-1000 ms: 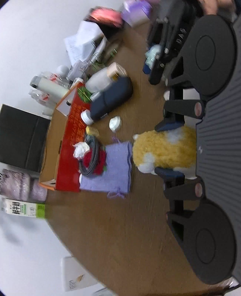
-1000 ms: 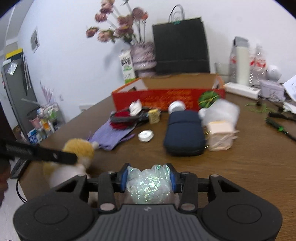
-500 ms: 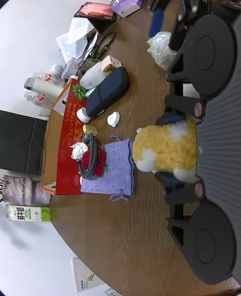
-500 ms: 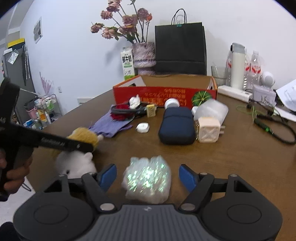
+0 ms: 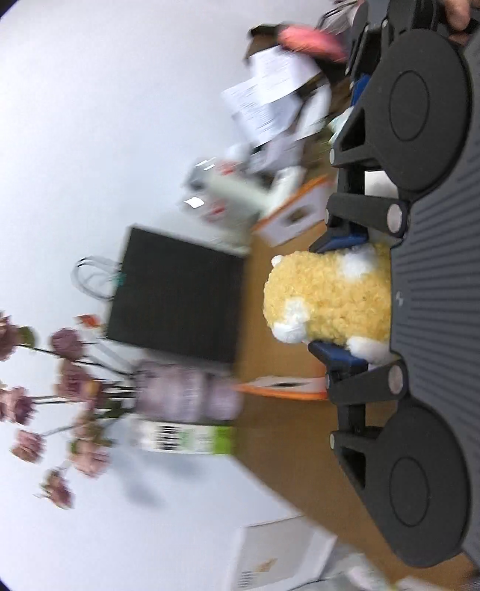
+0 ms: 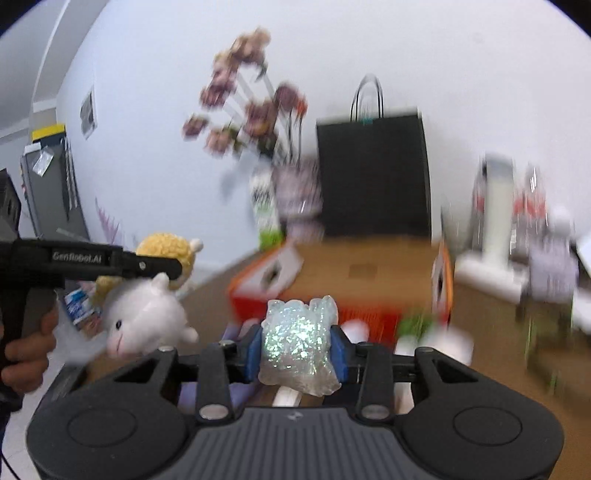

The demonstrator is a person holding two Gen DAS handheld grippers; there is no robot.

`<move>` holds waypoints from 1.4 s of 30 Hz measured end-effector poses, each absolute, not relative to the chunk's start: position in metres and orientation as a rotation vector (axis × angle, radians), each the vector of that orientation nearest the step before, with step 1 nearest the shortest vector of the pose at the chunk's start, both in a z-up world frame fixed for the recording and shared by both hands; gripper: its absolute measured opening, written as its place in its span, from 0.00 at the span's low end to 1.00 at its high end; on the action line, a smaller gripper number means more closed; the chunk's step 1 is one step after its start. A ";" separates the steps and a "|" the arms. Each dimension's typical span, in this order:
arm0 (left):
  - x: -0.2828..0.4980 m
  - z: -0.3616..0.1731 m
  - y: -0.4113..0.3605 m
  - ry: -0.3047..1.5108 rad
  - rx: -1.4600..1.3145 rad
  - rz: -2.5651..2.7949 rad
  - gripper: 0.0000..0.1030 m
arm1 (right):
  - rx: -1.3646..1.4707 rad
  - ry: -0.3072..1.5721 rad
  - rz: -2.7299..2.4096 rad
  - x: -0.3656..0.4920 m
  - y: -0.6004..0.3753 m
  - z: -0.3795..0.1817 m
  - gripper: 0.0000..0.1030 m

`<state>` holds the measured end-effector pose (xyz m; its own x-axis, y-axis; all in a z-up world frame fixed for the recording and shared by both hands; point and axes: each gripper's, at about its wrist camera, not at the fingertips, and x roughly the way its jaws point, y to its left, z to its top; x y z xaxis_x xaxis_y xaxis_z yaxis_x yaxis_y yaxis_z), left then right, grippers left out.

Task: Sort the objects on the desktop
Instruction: 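Carry the sheep and bag into the orange box while both tools open, then move both tools back from the box over the table items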

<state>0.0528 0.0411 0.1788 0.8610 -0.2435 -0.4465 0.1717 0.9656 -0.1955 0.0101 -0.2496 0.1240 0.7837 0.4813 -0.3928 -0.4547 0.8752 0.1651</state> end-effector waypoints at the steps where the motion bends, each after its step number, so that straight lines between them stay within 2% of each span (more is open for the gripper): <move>1: 0.083 0.189 0.038 0.488 -0.127 -0.216 0.49 | 0.069 0.434 0.500 0.034 -0.250 0.134 0.36; 4: 0.165 0.188 0.026 0.550 -0.084 -0.141 0.49 | 0.090 0.487 0.466 0.123 -0.245 0.150 0.36; 8: 0.246 0.135 0.013 0.706 -0.048 -0.072 0.49 | 0.166 0.643 0.429 0.222 -0.232 0.125 0.36; 11: 0.271 0.091 0.012 0.807 -0.039 -0.028 0.49 | 0.170 0.771 0.399 0.266 -0.217 0.092 0.37; 15: 0.269 0.053 0.003 0.812 0.108 0.031 0.50 | 0.108 0.855 0.399 0.283 -0.199 0.062 0.40; 18: 0.257 0.046 0.000 0.753 0.137 0.017 0.56 | 0.064 0.916 0.413 0.278 -0.189 0.045 0.49; 20: 0.253 0.048 0.003 0.758 0.095 0.010 0.61 | 0.051 0.947 0.413 0.275 -0.187 0.041 0.51; 21: 0.250 0.051 0.005 0.763 0.064 0.013 0.63 | 0.057 0.949 0.415 0.270 -0.188 0.042 0.56; 22: 0.244 0.055 0.004 0.766 0.033 0.012 0.69 | 0.060 0.946 0.419 0.266 -0.188 0.044 0.61; 24: 0.232 0.065 0.010 0.751 -0.019 -0.013 0.75 | 0.064 0.930 0.428 0.257 -0.194 0.054 0.81; 27: 0.205 0.084 0.018 0.695 -0.068 -0.013 0.83 | 0.043 0.896 0.414 0.248 -0.199 0.074 0.82; 29: 0.187 0.096 0.024 0.648 -0.129 -0.020 0.94 | 0.050 0.860 0.414 0.240 -0.205 0.089 0.83; 34: 0.148 0.120 0.027 0.602 -0.136 -0.041 0.97 | 0.025 0.700 0.328 0.201 -0.212 0.123 0.86; 36: 0.126 0.126 0.030 0.577 -0.153 -0.045 1.00 | 0.002 0.626 0.299 0.175 -0.215 0.131 0.92; 38: 0.100 0.127 0.033 0.555 -0.173 -0.070 1.00 | -0.013 0.548 0.277 0.143 -0.215 0.133 0.98; 42: 0.048 0.113 0.028 0.523 -0.126 -0.115 1.00 | -0.038 0.458 0.284 0.069 -0.215 0.115 0.99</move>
